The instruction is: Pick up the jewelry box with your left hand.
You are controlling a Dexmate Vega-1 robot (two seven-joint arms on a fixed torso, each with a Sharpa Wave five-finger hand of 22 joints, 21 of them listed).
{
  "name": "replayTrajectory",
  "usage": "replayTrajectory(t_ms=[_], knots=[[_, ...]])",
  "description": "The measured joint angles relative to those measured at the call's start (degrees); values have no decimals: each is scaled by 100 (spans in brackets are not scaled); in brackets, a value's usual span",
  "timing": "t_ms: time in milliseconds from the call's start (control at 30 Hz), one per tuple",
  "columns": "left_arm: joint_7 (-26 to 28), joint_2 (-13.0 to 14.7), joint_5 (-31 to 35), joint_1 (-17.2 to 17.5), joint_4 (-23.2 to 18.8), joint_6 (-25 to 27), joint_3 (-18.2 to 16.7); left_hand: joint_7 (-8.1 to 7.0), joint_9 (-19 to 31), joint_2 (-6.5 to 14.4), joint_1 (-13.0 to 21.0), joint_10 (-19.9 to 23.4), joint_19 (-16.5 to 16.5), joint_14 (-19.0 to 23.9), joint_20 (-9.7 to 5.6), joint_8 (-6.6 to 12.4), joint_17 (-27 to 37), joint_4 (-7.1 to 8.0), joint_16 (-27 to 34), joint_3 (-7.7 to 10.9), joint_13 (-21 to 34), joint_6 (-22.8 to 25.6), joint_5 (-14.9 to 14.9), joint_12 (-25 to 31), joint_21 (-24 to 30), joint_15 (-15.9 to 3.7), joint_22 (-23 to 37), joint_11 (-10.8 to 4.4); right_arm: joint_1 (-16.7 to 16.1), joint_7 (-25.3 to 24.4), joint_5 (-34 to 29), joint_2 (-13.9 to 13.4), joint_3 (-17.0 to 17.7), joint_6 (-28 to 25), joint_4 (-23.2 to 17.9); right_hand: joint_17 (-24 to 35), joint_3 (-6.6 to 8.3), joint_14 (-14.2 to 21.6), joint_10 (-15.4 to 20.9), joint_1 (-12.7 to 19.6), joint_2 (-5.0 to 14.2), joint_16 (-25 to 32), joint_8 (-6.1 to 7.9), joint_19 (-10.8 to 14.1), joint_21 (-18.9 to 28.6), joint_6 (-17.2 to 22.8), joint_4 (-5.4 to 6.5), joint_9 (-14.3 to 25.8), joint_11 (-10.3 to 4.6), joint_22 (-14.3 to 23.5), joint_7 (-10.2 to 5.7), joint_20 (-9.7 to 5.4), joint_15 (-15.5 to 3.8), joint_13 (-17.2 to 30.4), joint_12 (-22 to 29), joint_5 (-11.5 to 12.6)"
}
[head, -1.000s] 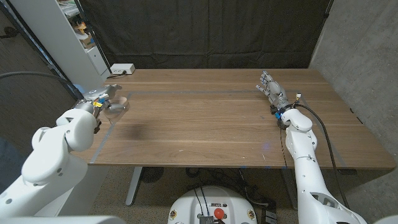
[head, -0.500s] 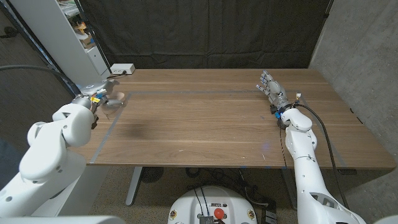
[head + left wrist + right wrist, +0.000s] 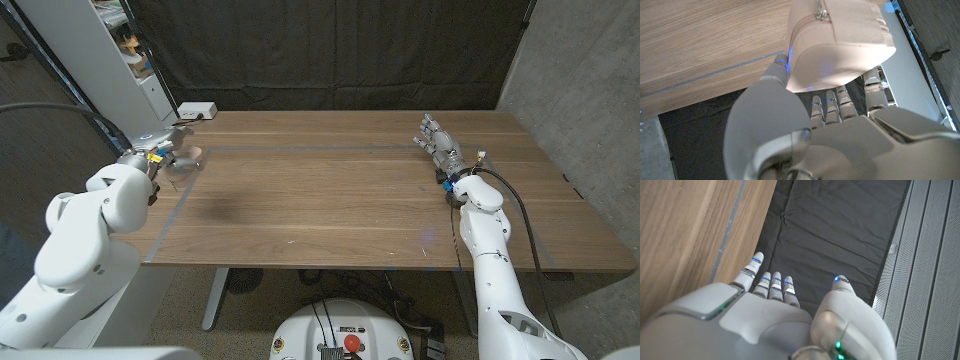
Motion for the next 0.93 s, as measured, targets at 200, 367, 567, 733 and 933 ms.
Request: replayTrajectory(t_ms=[200,367,567,733,933], knots=[[-42,-92,11,-34,43,-62,14,0,0,-1,1,0,14,3,-46,0,1,-8,0,-6,0,0,0,0,-6,-4,0,0,-40,0,-9,0,15,-33,-41,0,-11,0,0,0,0,0,0,0,0,0,-11,0,0,0,0,0,0,0,0,0],[-80,-165,-81,-27,87,-150,10,0,0,1,-1,0,5,22,-57,0,2,-9,-1,-7,0,-1,-1,0,-6,-25,0,0,-91,4,-20,0,32,-67,-69,0,-16,0,0,0,0,0,0,0,0,0,-16,0,0,0,0,0,0,0,0,0],[-128,-214,-117,38,84,-169,-52,20,29,24,-24,0,5,15,-58,0,2,-9,-3,-8,27,20,-2,0,-12,-31,0,0,-102,19,-31,11,31,-79,-61,0,-16,0,0,-22,22,0,0,0,0,0,-16,0,0,0,0,0,0,0,0,0],[-143,-253,-117,90,40,-173,-130,20,29,39,-39,0,6,28,-58,0,2,-10,-8,-9,27,20,-3,0,-16,-18,0,0,-95,27,-40,27,5,-74,-23,0,-16,0,0,-22,22,0,0,0,0,0,-16,0,0,0,0,0,0,0,0,0],[-154,-288,-118,110,29,-212,-196,19,29,39,-39,0,14,37,-65,0,3,-16,-29,-16,27,19,-9,0,-17,-9,0,0,-82,23,-53,41,-23,-63,-10,0,-16,0,0,-22,22,0,0,0,0,0,-16,0,0,0,0,0,0,0,0,0]])
